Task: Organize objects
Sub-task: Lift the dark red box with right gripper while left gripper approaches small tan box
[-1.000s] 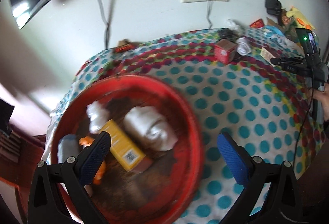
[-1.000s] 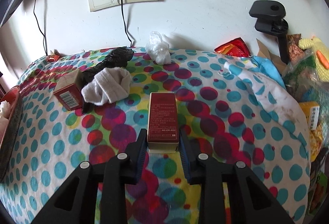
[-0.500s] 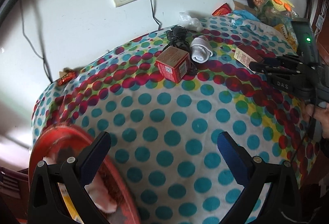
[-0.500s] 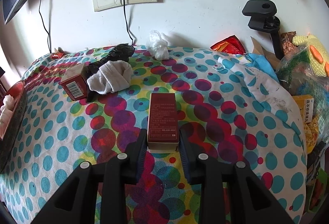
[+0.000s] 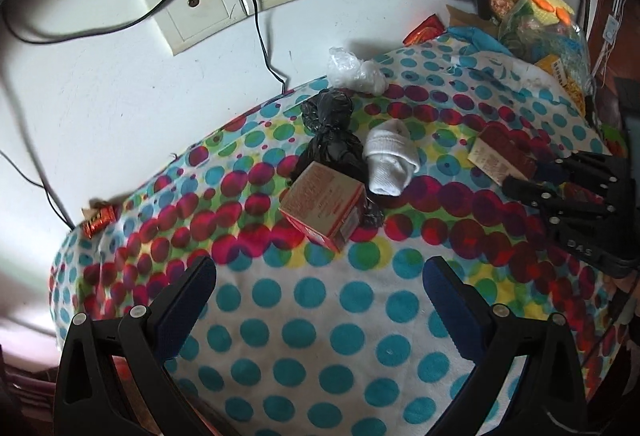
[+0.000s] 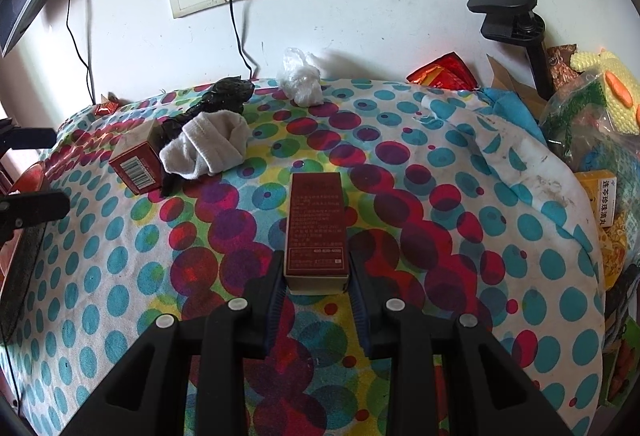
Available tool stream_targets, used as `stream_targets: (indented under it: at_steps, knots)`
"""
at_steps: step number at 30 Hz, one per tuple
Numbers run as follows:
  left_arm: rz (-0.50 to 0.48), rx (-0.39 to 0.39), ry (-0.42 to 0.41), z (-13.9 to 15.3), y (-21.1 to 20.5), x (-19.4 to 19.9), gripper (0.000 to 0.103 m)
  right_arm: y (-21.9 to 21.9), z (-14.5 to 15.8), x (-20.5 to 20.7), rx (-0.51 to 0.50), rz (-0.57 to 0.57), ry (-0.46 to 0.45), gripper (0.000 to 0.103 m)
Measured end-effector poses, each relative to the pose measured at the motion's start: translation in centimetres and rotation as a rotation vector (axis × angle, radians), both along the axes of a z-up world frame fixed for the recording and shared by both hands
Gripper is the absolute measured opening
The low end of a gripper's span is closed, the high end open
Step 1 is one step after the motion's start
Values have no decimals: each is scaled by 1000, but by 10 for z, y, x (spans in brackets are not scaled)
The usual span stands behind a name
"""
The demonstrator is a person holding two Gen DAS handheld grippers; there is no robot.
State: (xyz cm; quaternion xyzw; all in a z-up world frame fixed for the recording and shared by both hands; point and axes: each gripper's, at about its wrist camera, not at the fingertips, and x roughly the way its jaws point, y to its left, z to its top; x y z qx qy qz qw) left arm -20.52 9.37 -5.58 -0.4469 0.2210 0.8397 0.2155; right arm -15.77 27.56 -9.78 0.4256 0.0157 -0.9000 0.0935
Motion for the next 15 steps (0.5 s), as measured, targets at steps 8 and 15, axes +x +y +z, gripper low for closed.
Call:
stream_targets:
  at_steps: [8, 15]
  knots:
    - [-13, -29, -19, -15, 3, -27, 103, 3, 0, 0, -19, -1, -1, 30]
    - [-16, -38, -75, -31, 9, -51, 103, 3, -1, 0, -24, 6, -5, 30]
